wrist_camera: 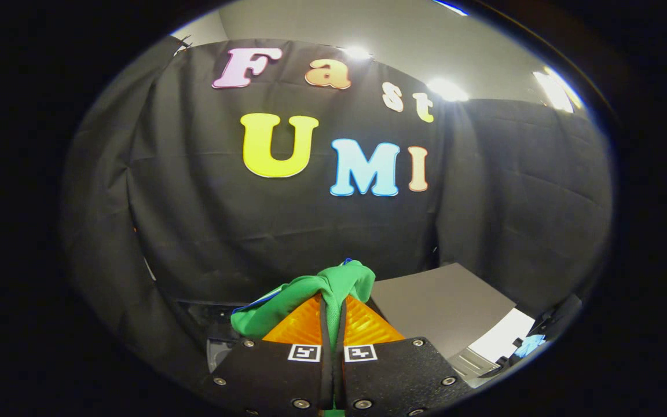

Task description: Put the clothes into the washing machine and then close the washing machine lid.

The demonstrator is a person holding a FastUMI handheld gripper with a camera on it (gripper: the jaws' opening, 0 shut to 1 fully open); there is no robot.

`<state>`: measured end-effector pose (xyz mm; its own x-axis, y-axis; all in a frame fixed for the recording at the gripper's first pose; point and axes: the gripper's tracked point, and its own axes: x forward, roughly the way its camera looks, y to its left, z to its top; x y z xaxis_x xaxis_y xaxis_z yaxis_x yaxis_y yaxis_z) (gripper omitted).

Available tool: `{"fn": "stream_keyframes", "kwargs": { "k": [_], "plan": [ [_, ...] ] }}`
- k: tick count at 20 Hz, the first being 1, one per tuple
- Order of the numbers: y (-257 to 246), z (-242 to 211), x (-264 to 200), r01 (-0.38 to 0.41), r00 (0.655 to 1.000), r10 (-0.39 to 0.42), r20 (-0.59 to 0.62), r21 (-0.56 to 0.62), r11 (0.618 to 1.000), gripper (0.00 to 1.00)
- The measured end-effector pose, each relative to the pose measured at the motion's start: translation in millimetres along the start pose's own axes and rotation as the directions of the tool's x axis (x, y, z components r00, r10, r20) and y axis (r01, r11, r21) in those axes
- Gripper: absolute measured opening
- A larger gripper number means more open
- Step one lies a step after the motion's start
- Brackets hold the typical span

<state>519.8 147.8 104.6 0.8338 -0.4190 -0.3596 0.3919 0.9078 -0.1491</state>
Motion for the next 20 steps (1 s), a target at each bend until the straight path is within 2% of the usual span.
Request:
{"fn": "stream_keyframes", "kwargs": {
  "k": [5,11,20],
  "plan": [
    [48,-14,-7,-0.064,0.998,0.064,-0.028,-0.008,0.998,0.01],
    [75,-51,2,-0.089,0.993,0.088,-0.076,-0.011,0.996,0.01],
    [97,-141,32,-0.125,0.97,0.117,-0.213,-0.023,0.992,0.01]
  ]
}}
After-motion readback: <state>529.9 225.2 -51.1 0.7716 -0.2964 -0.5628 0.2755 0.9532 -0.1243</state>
